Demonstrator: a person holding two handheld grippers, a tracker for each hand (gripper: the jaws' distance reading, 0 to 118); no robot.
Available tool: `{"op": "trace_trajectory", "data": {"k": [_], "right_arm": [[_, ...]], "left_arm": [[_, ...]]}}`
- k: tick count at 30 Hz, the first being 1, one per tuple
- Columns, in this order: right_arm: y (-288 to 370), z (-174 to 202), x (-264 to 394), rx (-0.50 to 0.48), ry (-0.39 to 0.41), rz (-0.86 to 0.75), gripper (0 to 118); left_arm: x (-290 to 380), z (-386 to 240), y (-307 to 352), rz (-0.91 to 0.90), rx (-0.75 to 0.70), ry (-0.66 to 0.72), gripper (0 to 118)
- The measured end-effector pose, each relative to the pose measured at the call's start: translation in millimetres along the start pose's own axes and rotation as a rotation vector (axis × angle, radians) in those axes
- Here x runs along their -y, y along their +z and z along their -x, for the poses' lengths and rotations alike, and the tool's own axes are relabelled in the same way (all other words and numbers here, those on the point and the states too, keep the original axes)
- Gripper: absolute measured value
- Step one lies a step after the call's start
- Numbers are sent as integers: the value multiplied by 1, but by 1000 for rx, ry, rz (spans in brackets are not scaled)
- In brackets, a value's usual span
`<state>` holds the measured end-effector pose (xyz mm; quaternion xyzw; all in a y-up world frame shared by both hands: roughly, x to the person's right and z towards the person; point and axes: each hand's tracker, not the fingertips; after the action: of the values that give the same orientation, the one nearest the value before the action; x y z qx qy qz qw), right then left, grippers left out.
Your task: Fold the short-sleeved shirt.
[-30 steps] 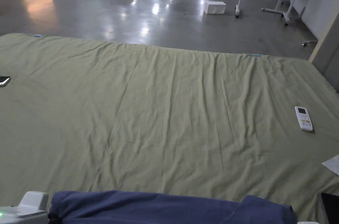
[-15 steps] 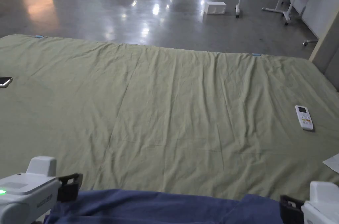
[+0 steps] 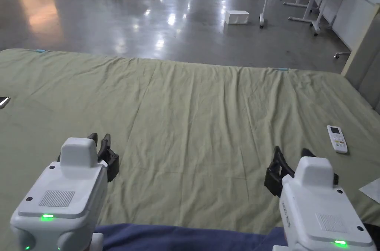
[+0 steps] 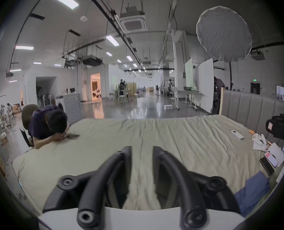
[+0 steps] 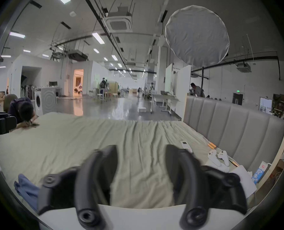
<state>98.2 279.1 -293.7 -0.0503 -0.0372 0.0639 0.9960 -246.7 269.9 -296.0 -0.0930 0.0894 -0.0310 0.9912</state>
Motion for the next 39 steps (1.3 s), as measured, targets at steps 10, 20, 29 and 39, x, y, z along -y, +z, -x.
{"op": "trace_trajectory", "data": {"k": [10, 20, 29, 39], "right_arm": [[-2, 13, -11, 26, -7, -93, 0], [-10, 11, -6, -10, -15, -29, 0], [-17, 19, 7, -17, 5, 55, 0], [-18, 25, 11, -15, 56, 95, 0]], "left_arm": [[-5, 5, 2, -12, -29, 41, 4], [16, 77, -12, 276, 116, 107, 4], [100, 168, -42, 624, 212, 326, 20], [183, 219, -78, 896, 462, 766, 86]]}}
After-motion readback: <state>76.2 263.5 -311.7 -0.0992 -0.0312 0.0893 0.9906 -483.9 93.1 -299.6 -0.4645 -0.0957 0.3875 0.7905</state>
